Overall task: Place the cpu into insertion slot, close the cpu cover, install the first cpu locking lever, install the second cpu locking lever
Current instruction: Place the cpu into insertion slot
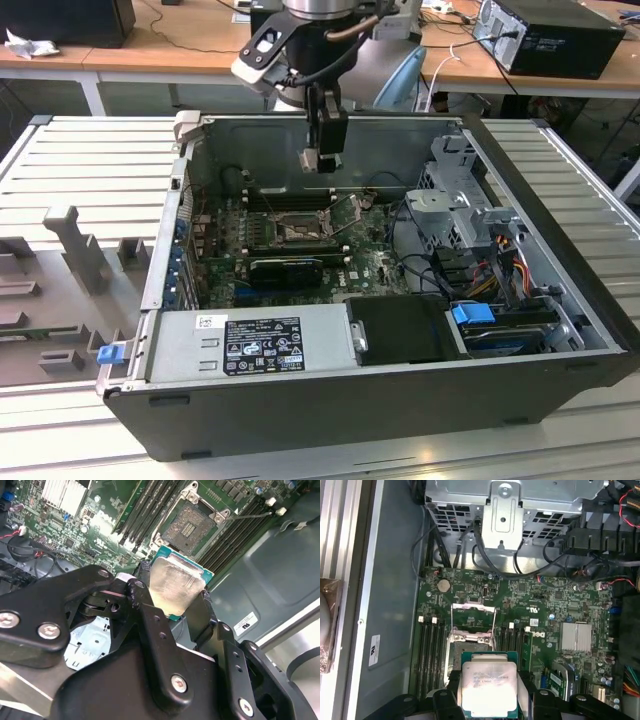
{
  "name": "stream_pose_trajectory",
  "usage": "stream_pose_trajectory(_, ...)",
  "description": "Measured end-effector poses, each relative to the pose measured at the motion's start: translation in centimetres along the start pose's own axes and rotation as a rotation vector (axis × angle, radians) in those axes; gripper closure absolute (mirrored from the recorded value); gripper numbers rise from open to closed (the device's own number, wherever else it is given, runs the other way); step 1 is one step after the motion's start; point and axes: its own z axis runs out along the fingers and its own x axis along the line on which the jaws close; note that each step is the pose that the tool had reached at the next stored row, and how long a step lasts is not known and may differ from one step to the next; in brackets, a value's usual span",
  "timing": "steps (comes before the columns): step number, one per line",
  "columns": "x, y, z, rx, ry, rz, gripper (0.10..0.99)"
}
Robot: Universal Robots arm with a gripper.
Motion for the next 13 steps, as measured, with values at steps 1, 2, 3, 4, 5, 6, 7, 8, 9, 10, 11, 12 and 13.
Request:
stream_pose_trajectory(1, 0.00, 0.00, 0.05, 0.000, -0.0001, 0.001, 0.557)
stream_pose_trajectory(2, 0.00, -0.01, 0.14, 0.000, -0.0001, 0.002, 0.557)
stream_pose_trajectory(3, -0.01, -0.03, 0.30, 0.000, -0.0002, 0.003, 0.557)
stream_pose_trajectory(4, -0.01, -0.04, 0.48, 0.000, -0.0004, 0.004, 0.557)
stream_pose_trajectory(5, -0.01, -0.05, 0.53, 0.000, -0.0007, 0.005, 0.557)
stream_pose_trajectory(6, -0.01, -0.05, 0.60, 0.000, -0.0007, 0.007, 0.557)
stream_pose_trajectory(7, -0.01, -0.06, 0.65, 0.000, -0.0007, 0.008, 0.557)
stream_pose_trajectory(8, -0.01, -0.06, 0.67, 0.000, -0.0007, 0.008, 0.557)
stream_pose_trajectory(9, -0.01, -0.06, 0.70, 0.000, -0.0007, 0.008, 0.557)
stream_pose_trajectory(10, -0.01, -0.07, 0.77, 0.000, -0.0007, 0.009, 0.557)
stream_pose_trajectory(11, -0.02, -0.07, 0.82, 0.000, -0.0008, 0.009, 0.557)
stream_pose_trajectory(12, -0.01, -0.08, 0.86, 0.000, -0.0008, 0.009, 0.557)
stream_pose_trajectory(13, -0.02, -0.08, 0.91, 0.000, -0.0009, 0.009, 0.557)
